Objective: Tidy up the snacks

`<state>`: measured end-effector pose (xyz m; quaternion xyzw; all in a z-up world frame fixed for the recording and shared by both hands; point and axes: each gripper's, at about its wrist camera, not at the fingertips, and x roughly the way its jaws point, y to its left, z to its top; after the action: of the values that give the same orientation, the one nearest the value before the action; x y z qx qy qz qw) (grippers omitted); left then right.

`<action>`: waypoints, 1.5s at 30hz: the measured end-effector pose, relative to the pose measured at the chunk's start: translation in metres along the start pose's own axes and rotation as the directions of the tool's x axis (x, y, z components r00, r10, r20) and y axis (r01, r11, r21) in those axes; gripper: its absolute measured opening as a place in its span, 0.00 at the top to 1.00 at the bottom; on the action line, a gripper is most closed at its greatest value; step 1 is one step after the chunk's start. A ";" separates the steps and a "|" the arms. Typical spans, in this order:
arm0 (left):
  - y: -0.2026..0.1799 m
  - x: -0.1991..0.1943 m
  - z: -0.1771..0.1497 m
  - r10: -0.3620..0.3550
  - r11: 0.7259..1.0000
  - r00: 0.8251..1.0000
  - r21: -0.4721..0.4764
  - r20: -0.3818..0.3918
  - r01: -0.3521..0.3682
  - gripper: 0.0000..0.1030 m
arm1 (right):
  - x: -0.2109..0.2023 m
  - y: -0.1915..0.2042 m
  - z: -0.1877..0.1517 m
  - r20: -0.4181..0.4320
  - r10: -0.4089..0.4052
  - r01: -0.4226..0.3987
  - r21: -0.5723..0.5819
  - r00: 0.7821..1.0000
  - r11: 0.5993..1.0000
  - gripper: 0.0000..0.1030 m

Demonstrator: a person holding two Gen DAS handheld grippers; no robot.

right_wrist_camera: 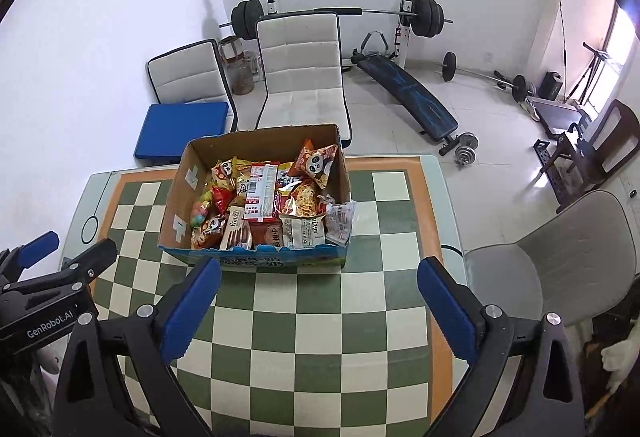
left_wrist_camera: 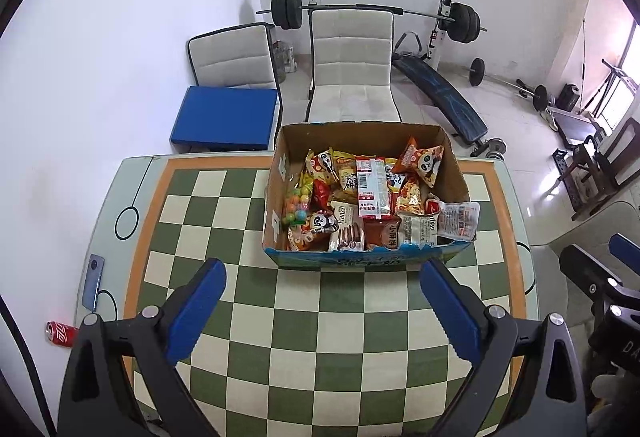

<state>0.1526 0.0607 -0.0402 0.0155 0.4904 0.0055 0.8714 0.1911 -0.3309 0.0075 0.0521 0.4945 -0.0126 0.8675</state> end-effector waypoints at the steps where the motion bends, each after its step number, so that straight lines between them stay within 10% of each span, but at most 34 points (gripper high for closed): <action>1: -0.001 0.000 0.000 0.000 1.000 1.000 0.002 0.000 0.000 0.03 | 0.000 0.000 0.000 0.000 0.000 0.000 -0.001 1.000 1.000 0.02; 45: 0.000 -0.004 -0.001 -0.026 1.000 1.000 0.008 0.000 0.026 0.03 | 0.010 0.001 0.002 -0.006 0.007 -0.007 -0.012 1.000 1.000 0.02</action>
<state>0.1497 0.0607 -0.0374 0.0125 0.4905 -0.0078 0.8713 0.1979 -0.3296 0.0001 0.0485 0.4968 -0.0064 0.8665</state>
